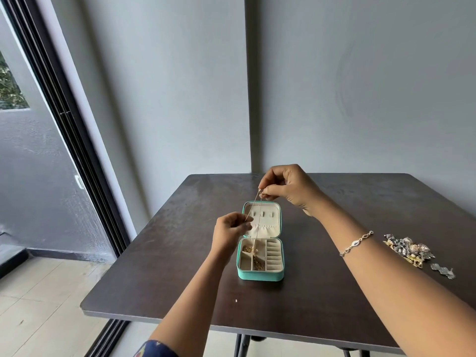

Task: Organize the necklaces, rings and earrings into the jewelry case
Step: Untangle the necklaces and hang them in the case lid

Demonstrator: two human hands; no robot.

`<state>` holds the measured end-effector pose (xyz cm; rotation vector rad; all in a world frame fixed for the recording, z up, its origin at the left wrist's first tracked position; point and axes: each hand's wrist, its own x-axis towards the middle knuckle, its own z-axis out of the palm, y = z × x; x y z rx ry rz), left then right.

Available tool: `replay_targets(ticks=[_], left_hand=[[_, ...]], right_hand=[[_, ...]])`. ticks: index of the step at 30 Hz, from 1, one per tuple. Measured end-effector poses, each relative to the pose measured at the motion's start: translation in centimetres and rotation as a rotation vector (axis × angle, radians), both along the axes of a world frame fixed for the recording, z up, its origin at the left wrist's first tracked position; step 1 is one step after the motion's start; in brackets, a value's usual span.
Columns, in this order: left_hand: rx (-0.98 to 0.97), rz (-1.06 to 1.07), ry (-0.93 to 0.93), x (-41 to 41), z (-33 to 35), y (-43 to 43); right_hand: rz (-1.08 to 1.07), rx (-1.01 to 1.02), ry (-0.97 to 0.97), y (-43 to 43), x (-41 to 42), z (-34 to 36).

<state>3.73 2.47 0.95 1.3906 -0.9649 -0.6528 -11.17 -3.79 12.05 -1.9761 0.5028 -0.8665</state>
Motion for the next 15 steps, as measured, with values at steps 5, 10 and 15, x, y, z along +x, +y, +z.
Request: replay_targets(ticks=[5,10,15], left_hand=[[-0.005,0.013,0.045,0.3,-0.9,0.2],[-0.002,0.011,0.062,0.4,-1.1,0.1],[0.008,0.005,0.066,0.3,-1.2,0.0]], right_hand=[[0.006,0.035,-0.101,0.1,-0.6,1.1],[0.001,0.028,-0.177,0.1,-1.3,2.3],[-0.007,0.011,-0.233,0.2,-2.2,3.3]])
